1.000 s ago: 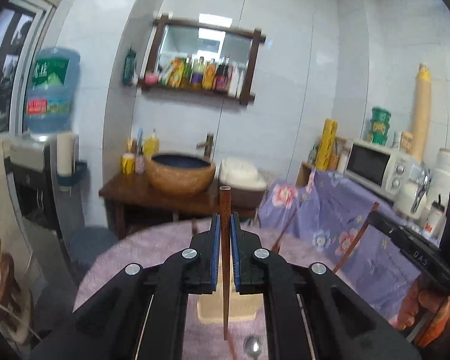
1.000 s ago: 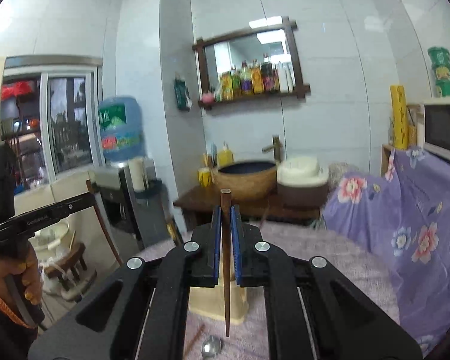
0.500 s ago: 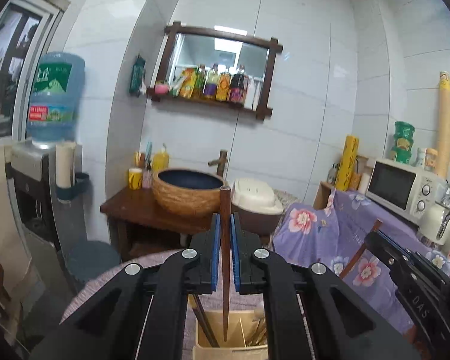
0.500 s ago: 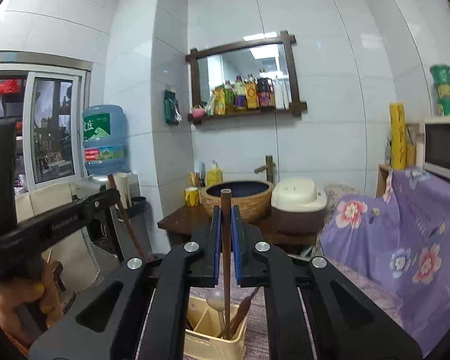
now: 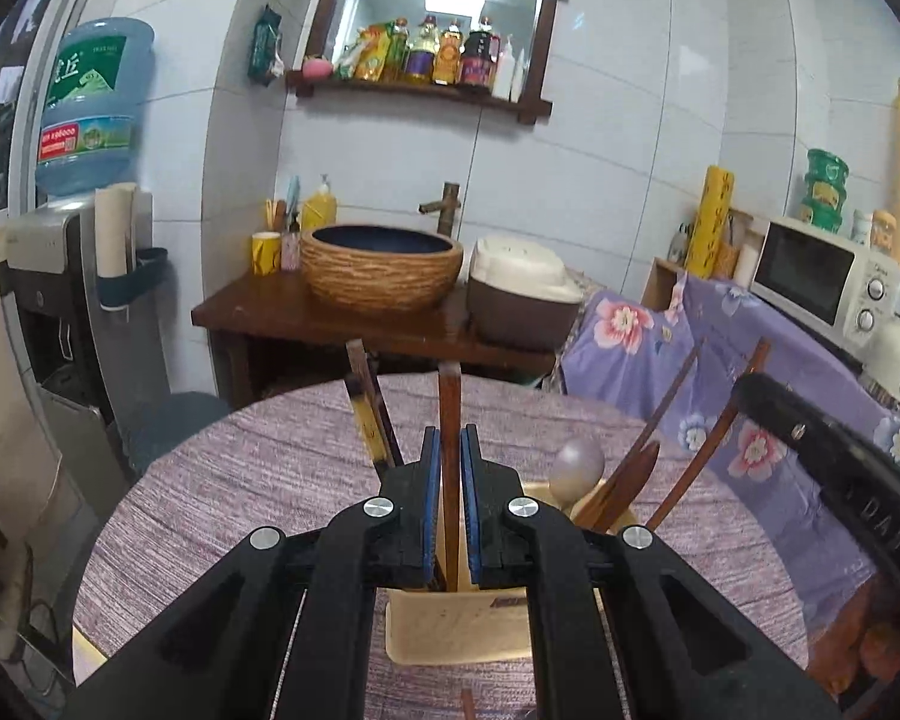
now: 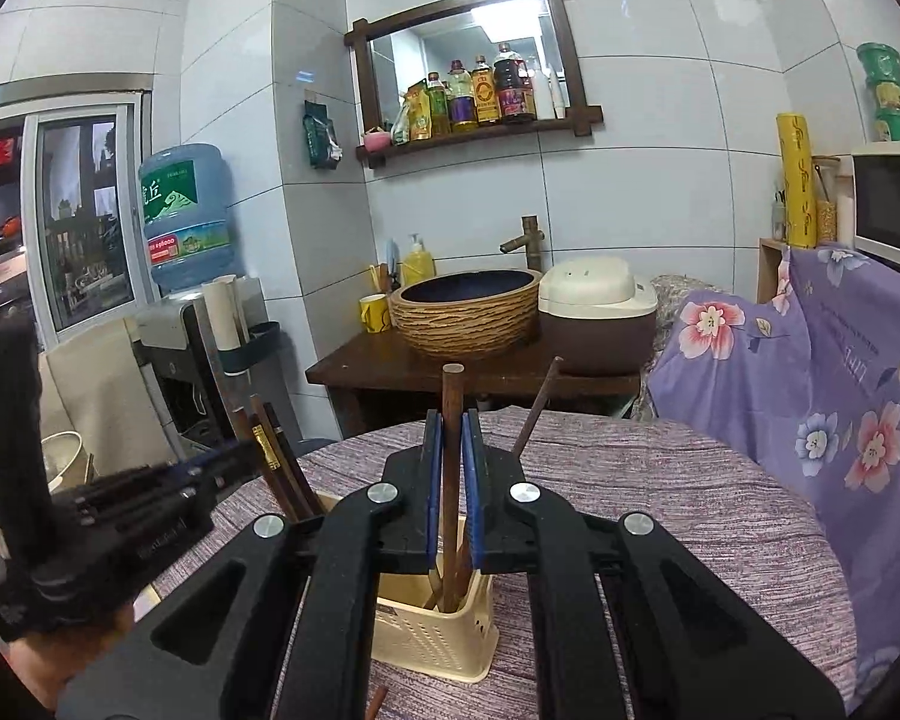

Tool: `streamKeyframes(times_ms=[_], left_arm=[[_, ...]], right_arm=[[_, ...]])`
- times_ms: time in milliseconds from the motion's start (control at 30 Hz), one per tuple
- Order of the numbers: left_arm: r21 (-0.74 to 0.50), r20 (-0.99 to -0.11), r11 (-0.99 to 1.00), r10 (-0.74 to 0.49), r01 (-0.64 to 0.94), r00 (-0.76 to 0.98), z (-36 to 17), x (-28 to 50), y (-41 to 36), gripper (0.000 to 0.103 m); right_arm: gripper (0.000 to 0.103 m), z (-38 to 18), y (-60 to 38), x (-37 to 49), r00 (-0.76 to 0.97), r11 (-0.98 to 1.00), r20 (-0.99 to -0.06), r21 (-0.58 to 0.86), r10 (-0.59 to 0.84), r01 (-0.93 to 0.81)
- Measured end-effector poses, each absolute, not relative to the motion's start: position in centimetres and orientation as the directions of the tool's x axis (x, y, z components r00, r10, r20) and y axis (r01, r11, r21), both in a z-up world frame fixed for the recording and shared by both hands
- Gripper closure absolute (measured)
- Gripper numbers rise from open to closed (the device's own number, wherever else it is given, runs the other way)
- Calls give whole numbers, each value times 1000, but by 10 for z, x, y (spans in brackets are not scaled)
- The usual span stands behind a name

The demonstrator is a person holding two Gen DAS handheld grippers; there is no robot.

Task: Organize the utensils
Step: 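Open both tools to release the chopsticks into the holder and withdraw, then grasp the steel spoon with the right tool while the left tool grasps the last brown chopstick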

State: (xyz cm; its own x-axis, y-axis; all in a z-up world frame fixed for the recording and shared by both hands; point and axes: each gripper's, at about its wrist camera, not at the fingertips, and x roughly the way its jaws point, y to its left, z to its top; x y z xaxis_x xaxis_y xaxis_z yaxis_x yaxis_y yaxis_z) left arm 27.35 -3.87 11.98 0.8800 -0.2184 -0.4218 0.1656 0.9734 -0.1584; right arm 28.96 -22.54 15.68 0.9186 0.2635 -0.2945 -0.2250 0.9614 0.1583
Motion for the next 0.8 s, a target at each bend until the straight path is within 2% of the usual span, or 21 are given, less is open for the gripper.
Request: streamKeyframes(times_ms=[100,133,167,200,233,333,600,800], left_arm=[[-167,-431,971,-230,173,873,118,272,-36,92],[-168,-434,970,-231,174,871,118,272,-36,83],[-173,-430,970,-232,173,872,118,269,-33,71],[-178,-422,969,-234,172,876,119,267,-32,63],[-183,-410,968,-232,170,882,119,262,-30,60],[-178,-404,968,-234,175,884,120,251,-26,58],[-136,-427,984,-162,113,890,102,210,-6,52],[-85,-511,996,-63,22,858,56,183,12,50]], right_arm=[[93,154,-222,288,919,966,-304,128,252,-222],[85,153,-221,286,919,967,-303,123,251,-223],[67,151,-221,285,918,966,-304,127,256,-227],[56,151,-221,284,918,965,-304,130,256,-226],[47,151,-222,281,921,966,-298,135,251,-219],[47,150,-226,273,930,967,-275,146,243,-209],[47,144,-228,254,920,976,-335,144,201,-161],[47,98,-216,229,837,982,-515,114,186,-148]])
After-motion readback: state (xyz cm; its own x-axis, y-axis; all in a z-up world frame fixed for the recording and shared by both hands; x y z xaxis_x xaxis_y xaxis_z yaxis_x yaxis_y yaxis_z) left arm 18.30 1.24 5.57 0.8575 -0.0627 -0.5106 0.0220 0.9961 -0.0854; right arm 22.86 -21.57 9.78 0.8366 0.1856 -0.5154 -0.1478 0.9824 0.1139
